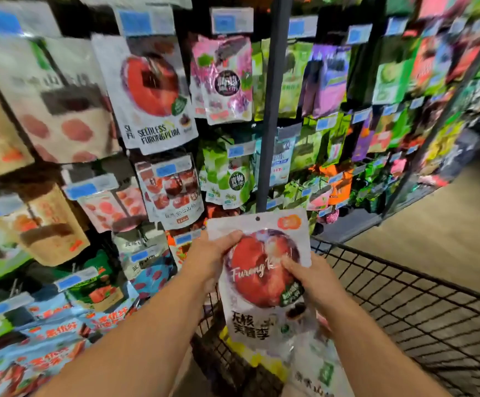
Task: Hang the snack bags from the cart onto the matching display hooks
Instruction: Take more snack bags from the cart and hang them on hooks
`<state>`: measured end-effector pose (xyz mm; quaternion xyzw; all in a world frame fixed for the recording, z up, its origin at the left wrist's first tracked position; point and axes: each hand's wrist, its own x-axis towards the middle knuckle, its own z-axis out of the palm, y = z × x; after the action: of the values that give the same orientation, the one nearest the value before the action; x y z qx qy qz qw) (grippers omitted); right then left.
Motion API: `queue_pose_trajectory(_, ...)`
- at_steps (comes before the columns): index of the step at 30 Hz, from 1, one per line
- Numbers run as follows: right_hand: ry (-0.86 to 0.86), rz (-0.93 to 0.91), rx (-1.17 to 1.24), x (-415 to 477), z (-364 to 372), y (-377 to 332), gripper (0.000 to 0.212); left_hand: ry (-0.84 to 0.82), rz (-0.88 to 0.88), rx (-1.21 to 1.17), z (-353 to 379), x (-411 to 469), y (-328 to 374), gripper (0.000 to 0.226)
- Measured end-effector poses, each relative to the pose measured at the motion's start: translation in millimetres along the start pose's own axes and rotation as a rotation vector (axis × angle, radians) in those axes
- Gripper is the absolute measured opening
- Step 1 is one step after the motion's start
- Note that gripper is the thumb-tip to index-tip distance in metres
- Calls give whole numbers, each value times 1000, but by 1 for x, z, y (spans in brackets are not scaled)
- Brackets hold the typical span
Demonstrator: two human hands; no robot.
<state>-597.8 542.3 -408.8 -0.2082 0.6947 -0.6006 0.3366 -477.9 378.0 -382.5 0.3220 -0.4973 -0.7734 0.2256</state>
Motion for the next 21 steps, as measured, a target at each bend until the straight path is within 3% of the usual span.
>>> queue_pose_trajectory(2,-29,-74,-5,6,8,-23,34,4,41,-40,2,-2,33,13)
queue_pose_trajectory(4,-54,-132,7,12,18,-45,39,27,74,-73,-1,-7,64,27)
queue_pose_trajectory(6,-78,-183,22,19,30,-68,31,64,128,-114,-6,-12,90,37)
queue_pose_trajectory(10,-116,-290,-17,34,62,-110,31,150,227,-182,-24,-11,130,17)
queue_pose_trajectory(13,-95,-376,-70,51,86,-143,10,181,305,-212,-38,-3,158,11)
queue_pose_trajectory(16,-59,-410,-66,71,109,-181,9,175,363,-244,-50,7,187,11)
queue_pose_trajectory(19,-91,-462,-25,97,131,-210,39,158,399,-247,-64,22,221,10)
queue_pose_trajectory(21,-129,-469,-21,110,148,-226,46,170,416,-260,-76,34,243,13)
